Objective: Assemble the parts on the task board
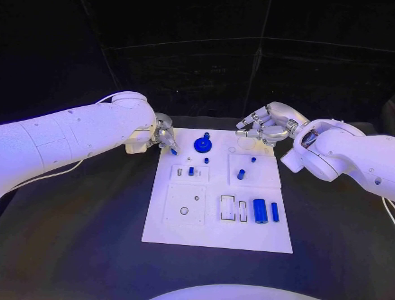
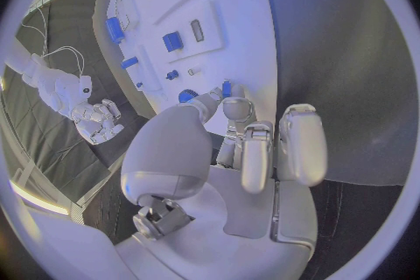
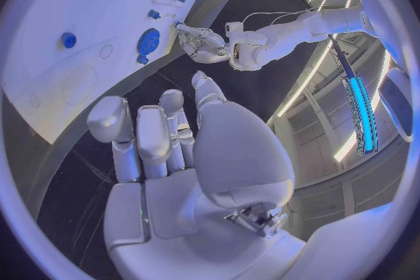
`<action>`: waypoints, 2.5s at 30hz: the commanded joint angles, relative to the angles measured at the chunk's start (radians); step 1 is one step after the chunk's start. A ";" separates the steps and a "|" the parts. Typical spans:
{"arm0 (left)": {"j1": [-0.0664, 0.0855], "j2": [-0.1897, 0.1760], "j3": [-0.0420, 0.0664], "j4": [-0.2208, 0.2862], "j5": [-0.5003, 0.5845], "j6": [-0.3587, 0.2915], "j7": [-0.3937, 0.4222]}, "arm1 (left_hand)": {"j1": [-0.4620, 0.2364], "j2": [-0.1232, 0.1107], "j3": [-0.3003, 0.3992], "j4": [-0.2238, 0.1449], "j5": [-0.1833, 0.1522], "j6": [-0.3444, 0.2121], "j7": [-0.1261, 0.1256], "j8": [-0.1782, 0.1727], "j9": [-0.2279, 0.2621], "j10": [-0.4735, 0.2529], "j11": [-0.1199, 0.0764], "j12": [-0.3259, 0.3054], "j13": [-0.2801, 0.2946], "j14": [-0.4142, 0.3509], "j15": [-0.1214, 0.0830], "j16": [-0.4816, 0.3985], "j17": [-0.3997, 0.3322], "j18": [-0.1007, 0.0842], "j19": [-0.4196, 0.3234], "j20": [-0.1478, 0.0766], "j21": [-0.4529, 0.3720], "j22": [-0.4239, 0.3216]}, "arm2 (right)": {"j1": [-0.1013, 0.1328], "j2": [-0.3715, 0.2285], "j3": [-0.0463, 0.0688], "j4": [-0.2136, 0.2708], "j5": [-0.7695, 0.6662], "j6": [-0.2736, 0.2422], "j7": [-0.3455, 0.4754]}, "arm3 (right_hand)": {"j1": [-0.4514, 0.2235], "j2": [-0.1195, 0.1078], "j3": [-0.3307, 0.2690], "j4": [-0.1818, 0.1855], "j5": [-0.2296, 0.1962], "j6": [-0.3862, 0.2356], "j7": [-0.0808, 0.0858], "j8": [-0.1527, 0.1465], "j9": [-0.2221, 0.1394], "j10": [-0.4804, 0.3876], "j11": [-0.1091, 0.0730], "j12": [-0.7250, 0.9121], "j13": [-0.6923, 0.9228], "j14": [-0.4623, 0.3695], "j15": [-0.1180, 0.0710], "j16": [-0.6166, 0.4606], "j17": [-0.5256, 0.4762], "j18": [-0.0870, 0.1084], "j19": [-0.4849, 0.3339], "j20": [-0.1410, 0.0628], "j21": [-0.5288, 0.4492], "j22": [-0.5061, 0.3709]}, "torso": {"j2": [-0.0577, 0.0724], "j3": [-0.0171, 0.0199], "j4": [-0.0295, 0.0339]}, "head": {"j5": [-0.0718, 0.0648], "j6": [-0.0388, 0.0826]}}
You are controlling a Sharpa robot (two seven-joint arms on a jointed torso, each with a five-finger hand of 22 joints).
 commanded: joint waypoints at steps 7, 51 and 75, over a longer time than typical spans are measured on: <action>0.002 -0.100 0.000 0.182 0.054 -0.164 -0.005 | -0.053 -0.022 0.211 -0.150 0.005 0.002 -0.002 0.022 0.006 0.015 -0.002 0.003 0.002 0.104 -0.001 0.003 0.263 0.003 0.005 0.000 -0.005 0.005 | 0.002 -0.002 0.001 0.000 -0.001 0.009 -0.001 | 0.002 0.006 -0.001 -0.002 0.007 -0.007 0.000 0.005 -0.001 -0.002 0.001 0.001 0.000 0.000 -0.005 -0.006 -0.002 0.019 -0.009 0.000 -0.003 -0.003 | -0.002 -0.0007 0.0053 | 0.000 0.001; -0.073 -0.217 -0.033 0.405 -0.029 -0.267 -0.030 | -0.080 -0.038 0.257 -0.165 0.006 0.005 -0.007 0.041 0.009 0.026 -0.007 0.011 0.008 0.104 -0.006 0.003 0.263 0.003 0.008 -0.004 -0.003 0.010 | 0.002 0.000 0.000 -0.007 -0.001 0.011 0.003 | 0.001 0.005 -0.002 -0.002 0.008 -0.007 0.000 0.006 -0.001 -0.004 0.001 -0.001 -0.002 0.000 -0.004 -0.007 -0.004 0.019 -0.010 0.000 -0.005 -0.004 | -0.001 -0.0008 0.0038 | 0.011 -0.008; -0.073 -0.192 -0.034 0.386 -0.029 -0.253 -0.031 | -0.209 -0.101 0.234 -0.115 0.094 0.028 -0.025 0.073 0.001 0.045 -0.020 0.028 0.022 0.104 -0.015 0.003 0.263 -0.001 0.015 -0.012 0.009 0.028 | 0.002 -0.002 0.000 -0.004 -0.001 0.010 0.002 | 0.000 0.006 -0.004 -0.001 0.010 -0.007 0.000 0.006 -0.001 -0.004 0.001 0.000 -0.002 0.000 -0.004 -0.008 -0.004 0.019 -0.010 0.000 -0.007 -0.006 | -0.001 -0.0003 0.0027 | 0.007 -0.012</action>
